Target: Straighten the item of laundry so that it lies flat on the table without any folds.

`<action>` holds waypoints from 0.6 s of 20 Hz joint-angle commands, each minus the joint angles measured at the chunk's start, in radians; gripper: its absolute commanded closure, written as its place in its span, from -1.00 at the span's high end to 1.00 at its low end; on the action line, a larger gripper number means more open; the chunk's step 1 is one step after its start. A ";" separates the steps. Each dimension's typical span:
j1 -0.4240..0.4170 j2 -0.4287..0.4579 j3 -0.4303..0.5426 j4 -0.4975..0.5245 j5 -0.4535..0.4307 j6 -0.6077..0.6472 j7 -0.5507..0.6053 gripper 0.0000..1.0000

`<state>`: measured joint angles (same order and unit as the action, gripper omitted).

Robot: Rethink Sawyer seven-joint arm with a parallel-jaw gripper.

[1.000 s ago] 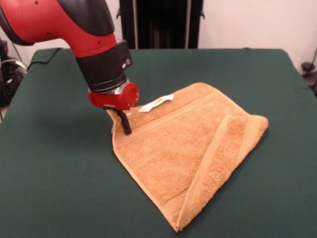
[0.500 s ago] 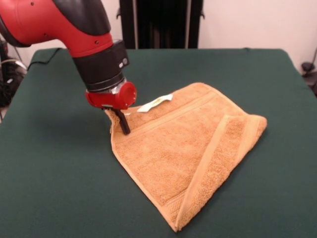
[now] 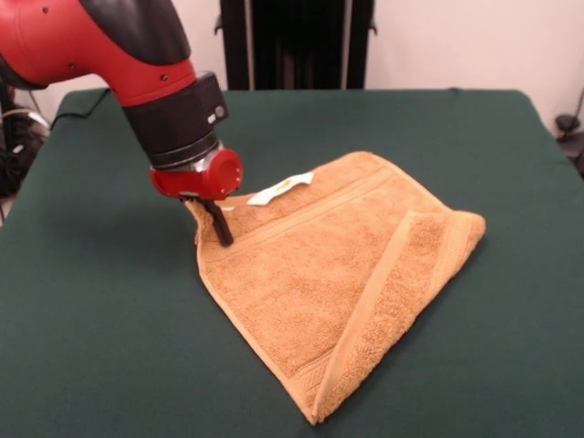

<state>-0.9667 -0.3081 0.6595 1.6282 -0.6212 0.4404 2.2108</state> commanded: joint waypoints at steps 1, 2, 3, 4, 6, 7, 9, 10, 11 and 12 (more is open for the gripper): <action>-0.026 0.057 -0.007 -0.047 -0.121 0.158 -0.406 -1.00; -0.031 0.059 -0.004 -0.050 -0.123 0.163 -0.413 -1.00; -0.035 0.057 -0.001 -0.051 -0.125 0.169 -0.422 -1.00; -0.040 0.057 0.002 -0.051 -0.128 0.173 -0.426 -1.00; -0.051 0.059 0.010 -0.055 -0.134 0.187 -0.442 -1.00; -0.058 0.061 0.014 -0.057 -0.137 0.193 -0.451 -1.00; -0.069 0.063 0.020 -0.060 -0.142 0.204 -0.465 -1.00; -0.073 0.064 0.023 -0.061 -0.144 0.208 -0.471 -1.00; -0.077 0.065 0.025 -0.060 -0.146 0.211 -0.477 -1.00; -0.080 0.065 0.027 -0.060 -0.149 0.213 -0.479 -1.00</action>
<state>-1.0282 -0.2753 0.7145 1.6279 -0.6364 0.4841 2.1584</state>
